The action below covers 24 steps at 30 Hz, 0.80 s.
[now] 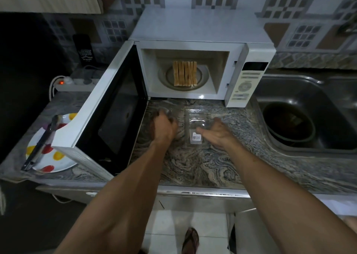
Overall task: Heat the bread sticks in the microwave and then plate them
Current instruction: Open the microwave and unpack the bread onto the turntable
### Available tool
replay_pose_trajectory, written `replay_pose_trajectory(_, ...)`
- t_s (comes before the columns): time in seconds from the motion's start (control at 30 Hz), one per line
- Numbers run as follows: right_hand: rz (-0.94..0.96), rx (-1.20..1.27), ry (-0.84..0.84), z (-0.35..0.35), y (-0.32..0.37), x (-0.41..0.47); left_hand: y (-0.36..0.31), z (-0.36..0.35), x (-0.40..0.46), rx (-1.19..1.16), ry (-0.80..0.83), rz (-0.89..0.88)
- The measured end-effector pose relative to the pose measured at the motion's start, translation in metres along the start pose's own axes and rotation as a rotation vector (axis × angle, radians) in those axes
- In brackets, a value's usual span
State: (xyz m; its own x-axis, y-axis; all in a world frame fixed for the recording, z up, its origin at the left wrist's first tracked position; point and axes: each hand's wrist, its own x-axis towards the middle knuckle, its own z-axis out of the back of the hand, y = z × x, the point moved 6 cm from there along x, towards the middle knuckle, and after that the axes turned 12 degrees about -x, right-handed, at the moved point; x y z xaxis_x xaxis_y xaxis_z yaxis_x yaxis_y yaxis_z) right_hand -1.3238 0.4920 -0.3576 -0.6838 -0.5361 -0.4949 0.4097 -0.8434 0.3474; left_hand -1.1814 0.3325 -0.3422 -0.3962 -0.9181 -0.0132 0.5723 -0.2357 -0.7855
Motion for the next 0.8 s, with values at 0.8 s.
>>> replay_pose_trajectory(0.8,0.067,-0.023,-0.348,0.065,0.056,-0.029,-0.044,0.021,0.031,-0.006,0.236,-0.211)
